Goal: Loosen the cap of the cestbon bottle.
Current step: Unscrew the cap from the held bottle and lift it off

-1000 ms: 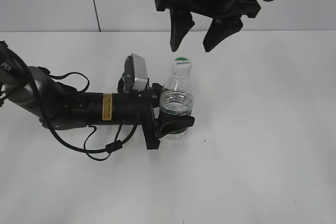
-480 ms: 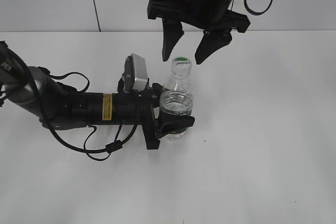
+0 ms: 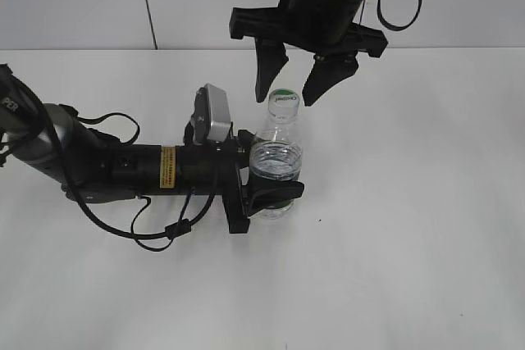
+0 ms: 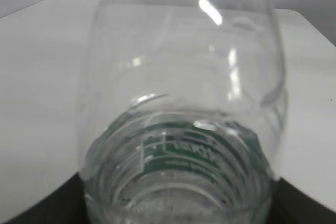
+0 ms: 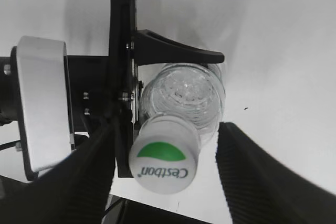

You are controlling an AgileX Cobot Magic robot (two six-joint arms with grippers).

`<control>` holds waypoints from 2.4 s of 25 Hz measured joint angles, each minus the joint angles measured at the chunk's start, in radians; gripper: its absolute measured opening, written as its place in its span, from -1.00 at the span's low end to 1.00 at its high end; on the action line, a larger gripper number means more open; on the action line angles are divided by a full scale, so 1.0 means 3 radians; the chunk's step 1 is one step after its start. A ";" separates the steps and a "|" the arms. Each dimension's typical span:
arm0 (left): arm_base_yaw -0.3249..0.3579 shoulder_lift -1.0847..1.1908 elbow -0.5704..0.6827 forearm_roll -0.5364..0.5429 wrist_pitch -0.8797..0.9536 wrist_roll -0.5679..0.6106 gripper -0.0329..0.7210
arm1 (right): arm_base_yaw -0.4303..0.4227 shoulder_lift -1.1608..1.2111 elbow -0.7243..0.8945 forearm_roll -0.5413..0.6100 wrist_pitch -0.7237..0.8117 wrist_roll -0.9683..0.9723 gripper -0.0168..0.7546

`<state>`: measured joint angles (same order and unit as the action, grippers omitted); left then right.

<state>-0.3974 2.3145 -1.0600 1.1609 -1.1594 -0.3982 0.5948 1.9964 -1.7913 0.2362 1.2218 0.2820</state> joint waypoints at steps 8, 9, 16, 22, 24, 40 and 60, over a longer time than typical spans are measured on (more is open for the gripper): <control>0.0000 0.0000 0.0000 -0.0002 0.0003 0.0000 0.16 | 0.0000 0.0000 0.0000 0.0000 0.0000 0.0000 0.21; 0.0000 0.0000 0.0000 -0.0002 0.0003 0.0000 0.16 | 0.0000 0.0000 0.0000 0.0003 0.0000 0.0000 0.21; 0.0000 0.0000 0.0000 -0.0008 0.0003 0.0000 0.16 | 0.0000 0.0000 0.0000 0.0030 0.0000 -0.0016 0.21; 0.0000 0.0000 0.0000 -0.0010 0.0003 0.0000 0.16 | 0.0023 0.0000 0.0000 0.0034 0.0000 -0.0042 0.21; 0.0000 0.0000 0.0000 -0.0010 0.0003 0.0000 0.16 | 0.0023 0.0000 0.0000 0.0034 0.0000 -0.0043 0.21; 0.0000 0.0000 0.0000 -0.0010 0.0005 0.0000 0.16 | 0.0030 0.0000 0.0131 0.0009 -0.0001 -0.0060 -0.06; 0.0000 0.0000 0.0000 -0.0017 0.0002 0.0000 0.16 | 0.0033 0.0000 0.0094 -0.0014 0.0008 -0.1195 -0.16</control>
<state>-0.3974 2.3145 -1.0600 1.1559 -1.1587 -0.3982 0.6048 1.9964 -1.7631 0.2320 1.2243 -0.0765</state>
